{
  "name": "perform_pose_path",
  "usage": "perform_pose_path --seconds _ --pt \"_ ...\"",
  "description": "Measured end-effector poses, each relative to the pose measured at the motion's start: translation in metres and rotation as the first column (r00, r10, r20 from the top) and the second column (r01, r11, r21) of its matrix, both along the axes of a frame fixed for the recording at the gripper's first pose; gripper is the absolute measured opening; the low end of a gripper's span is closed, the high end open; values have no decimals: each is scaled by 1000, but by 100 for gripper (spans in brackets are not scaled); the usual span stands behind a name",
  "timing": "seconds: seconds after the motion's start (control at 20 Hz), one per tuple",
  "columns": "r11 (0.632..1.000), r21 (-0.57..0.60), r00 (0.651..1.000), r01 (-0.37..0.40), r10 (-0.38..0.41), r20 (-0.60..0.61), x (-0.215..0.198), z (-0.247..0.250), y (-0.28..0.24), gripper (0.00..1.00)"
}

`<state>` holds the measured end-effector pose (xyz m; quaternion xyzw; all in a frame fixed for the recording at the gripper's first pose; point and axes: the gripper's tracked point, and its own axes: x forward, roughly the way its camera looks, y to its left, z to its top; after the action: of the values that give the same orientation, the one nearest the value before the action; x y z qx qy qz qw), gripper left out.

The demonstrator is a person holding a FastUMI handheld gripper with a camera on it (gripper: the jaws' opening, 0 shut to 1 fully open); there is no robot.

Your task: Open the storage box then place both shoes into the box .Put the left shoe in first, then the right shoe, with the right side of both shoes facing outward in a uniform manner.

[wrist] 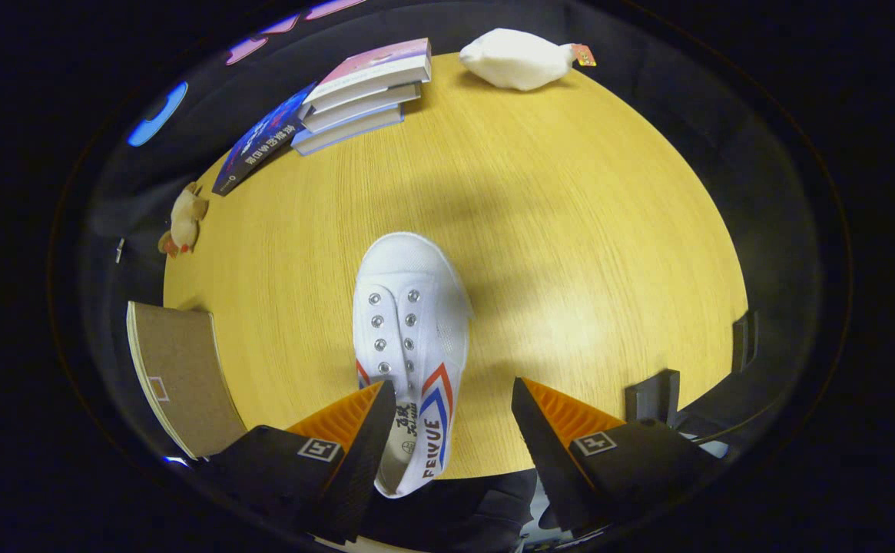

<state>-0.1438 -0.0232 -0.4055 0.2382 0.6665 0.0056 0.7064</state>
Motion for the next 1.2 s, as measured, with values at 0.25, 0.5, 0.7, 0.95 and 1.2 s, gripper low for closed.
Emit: perform_pose_path --seconds 0.25,0.5,0.7,0.95,1.2 --pt "999 34 1000 -13 14 -26 3 -19 18 85" --pt "999 33 997 7 -4 -74 3 -18 15 35" --pt "991 94 994 92 -86 -67 1 -9 13 14" --pt "980 163 994 113 -113 -9 10 45 29 13" --pt "957 278 988 84 -115 100 50 134 78 14"
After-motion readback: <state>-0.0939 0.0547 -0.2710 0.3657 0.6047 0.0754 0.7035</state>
